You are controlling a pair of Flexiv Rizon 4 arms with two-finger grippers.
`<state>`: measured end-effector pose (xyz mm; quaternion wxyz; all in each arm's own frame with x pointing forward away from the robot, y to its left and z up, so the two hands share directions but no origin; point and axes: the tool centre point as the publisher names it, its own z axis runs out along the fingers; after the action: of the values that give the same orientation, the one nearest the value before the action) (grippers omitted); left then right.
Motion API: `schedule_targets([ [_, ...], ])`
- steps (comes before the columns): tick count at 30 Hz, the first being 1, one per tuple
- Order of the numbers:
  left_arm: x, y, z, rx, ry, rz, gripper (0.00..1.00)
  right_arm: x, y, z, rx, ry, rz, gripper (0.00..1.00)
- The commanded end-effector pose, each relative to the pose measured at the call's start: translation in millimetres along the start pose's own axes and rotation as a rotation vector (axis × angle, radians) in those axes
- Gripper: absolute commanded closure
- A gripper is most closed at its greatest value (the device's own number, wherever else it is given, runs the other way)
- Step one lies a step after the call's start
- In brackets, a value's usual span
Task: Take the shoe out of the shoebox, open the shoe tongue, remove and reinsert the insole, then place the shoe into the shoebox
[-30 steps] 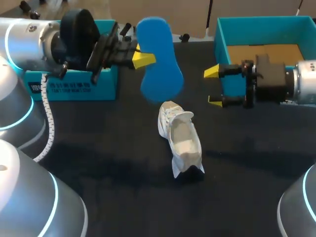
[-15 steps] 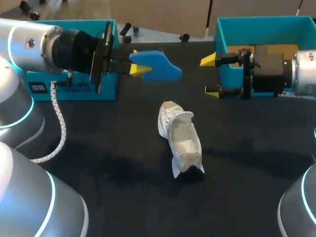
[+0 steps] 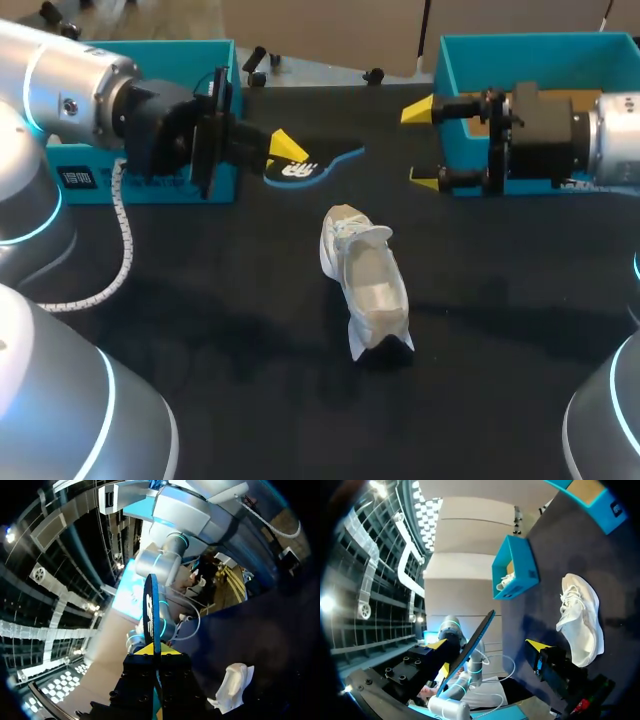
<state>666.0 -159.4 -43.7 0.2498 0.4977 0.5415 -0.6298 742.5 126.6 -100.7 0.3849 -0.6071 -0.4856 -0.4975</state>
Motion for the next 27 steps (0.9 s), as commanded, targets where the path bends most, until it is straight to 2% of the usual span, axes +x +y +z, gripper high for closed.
schedule_targets([
  [1, 1.9, 8, 2, -0.003, -0.01, 0.036, 1.0, 2.3, 2.7, 6, 0.008, 0.002, -0.002, 0.0],
  [20, 5.2, 12, 4, -0.007, -0.017, 0.043, 1.0, 1.9, -0.2, 22, 0.064, 0.01, 0.015, 0.0],
  [24, 19.8, 18, 8, -0.066, 0.057, 0.252, 1.0, 1.0, -3.9, 25, 0.067, 0.009, 0.024, 0.0],
  [27, 25.4, 27, 6, -0.099, 0.081, 0.329, 1.0, 1.8, -6.8, 26, 0.067, 0.008, 0.027, 0.0],
])
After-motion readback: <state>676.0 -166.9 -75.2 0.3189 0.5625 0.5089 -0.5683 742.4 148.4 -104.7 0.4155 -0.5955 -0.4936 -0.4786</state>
